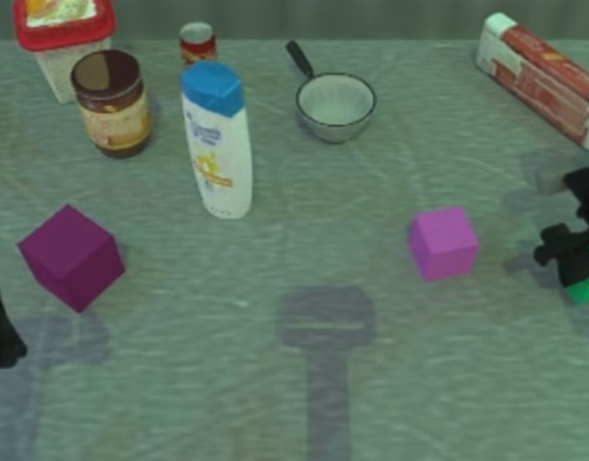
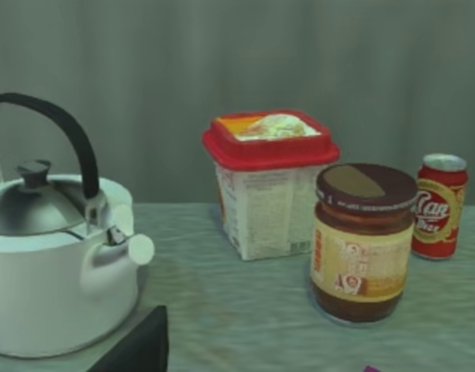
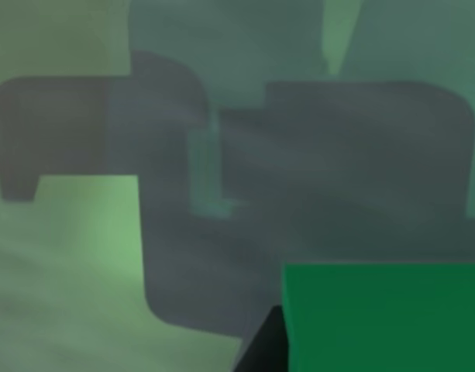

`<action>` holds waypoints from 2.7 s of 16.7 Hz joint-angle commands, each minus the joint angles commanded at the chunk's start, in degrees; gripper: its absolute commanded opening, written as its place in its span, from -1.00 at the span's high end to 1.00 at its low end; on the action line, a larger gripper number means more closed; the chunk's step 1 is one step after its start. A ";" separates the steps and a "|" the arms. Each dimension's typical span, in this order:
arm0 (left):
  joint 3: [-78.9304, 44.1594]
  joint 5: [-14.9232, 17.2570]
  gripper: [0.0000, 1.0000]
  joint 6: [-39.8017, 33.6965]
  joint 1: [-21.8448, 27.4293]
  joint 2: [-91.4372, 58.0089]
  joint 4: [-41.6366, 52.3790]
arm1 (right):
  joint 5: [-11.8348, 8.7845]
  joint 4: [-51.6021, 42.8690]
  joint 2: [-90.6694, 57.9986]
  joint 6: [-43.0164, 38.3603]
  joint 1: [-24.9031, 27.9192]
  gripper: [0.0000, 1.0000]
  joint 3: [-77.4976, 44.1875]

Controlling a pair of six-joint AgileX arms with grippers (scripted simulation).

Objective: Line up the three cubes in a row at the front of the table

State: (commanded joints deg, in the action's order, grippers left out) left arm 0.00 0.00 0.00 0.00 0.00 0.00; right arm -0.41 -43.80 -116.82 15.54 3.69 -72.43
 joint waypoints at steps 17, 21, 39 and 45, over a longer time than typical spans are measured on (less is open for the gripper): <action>0.00 0.00 -1.00 0.00 0.00 0.00 0.00 | 0.08 -14.84 6.02 -3.87 3.28 1.00 -8.29; 0.00 0.00 -1.00 0.00 0.00 0.00 0.00 | 0.43 -15.75 7.54 -16.85 11.87 1.00 -7.12; 0.00 0.00 -1.00 0.00 0.00 0.00 0.00 | 1.40 -15.79 14.84 -57.32 37.70 1.00 -0.51; 0.00 0.00 -1.00 0.00 0.00 0.00 0.00 | 1.41 -4.02 10.84 -57.65 38.03 1.00 6.94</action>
State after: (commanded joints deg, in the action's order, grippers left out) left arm 0.00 0.00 0.00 0.00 0.00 0.00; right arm 1.00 -47.82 -105.97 -42.11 41.72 -65.49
